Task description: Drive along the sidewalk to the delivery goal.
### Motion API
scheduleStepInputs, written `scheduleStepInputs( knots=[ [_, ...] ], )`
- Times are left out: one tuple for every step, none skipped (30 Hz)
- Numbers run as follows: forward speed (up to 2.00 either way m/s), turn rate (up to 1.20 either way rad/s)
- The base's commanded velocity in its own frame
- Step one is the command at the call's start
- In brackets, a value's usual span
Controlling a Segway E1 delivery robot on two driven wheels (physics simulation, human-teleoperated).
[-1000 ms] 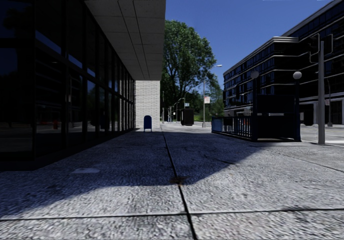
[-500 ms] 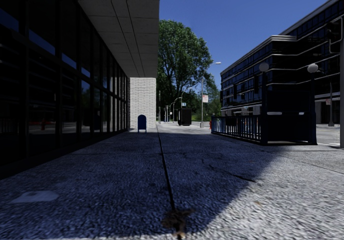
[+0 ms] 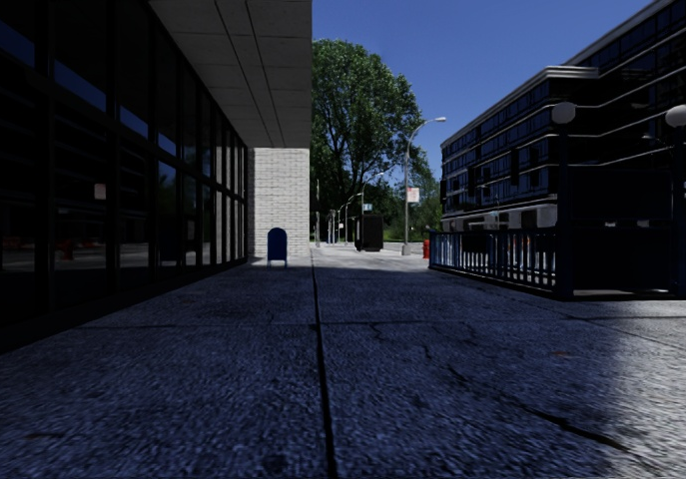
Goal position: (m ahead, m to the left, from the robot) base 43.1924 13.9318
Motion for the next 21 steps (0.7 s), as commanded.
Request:
scheduleStepInputs(
  knots=[
    [2.00,0.00],
    [2.00,0.00],
    [2.00,0.00],
    [2.00,0.00],
    [2.00,0.00],
    [2.00,0.00],
    [2.00,0.00],
    [2.00,0.00],
    [2.00,0.00],
    [2.00,0.00],
    [2.00,0.00],
    [2.00,0.00],
    [2.00,0.00],
    [2.00,0.00],
    [2.00,0.00],
    [2.00,0.00],
    [2.00,0.00],
    [2.00,0.00],
    [2.00,0.00],
    [2.00,0.00],
    [2.00,0.00]
  ],
)
